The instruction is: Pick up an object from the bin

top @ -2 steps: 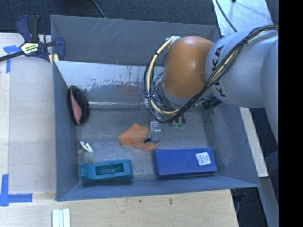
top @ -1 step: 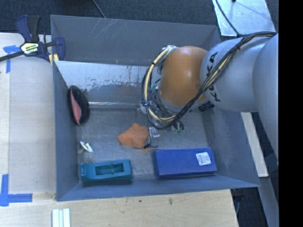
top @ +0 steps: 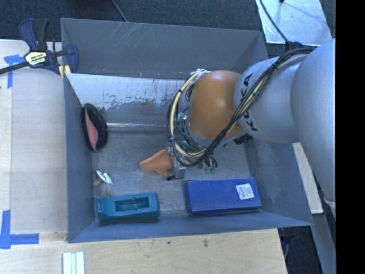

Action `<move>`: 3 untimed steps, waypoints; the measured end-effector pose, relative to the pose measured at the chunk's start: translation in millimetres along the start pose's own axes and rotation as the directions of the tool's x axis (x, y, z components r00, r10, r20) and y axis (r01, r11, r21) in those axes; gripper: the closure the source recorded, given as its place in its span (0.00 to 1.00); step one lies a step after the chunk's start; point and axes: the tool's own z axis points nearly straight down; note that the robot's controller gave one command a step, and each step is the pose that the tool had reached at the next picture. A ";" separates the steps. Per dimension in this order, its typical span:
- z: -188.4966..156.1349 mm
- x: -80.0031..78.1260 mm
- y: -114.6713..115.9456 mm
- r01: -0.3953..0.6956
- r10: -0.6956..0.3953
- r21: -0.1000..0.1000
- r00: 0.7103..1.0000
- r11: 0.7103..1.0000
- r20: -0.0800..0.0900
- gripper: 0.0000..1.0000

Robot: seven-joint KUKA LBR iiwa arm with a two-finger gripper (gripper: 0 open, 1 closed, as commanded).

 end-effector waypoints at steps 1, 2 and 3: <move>0.0 0.0 0.0 0.000 0.000 0.000 1.000 1.000 0.000 1.00; -116.1 -10.6 0.4 0.010 -0.010 0.001 1.000 1.000 -0.002 1.00; -115.9 -10.5 0.2 0.010 -0.010 0.001 1.000 1.000 -0.002 1.00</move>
Offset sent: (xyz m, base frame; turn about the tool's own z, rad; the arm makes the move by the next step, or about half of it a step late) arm 0.0089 0.0016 0.1156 -0.0115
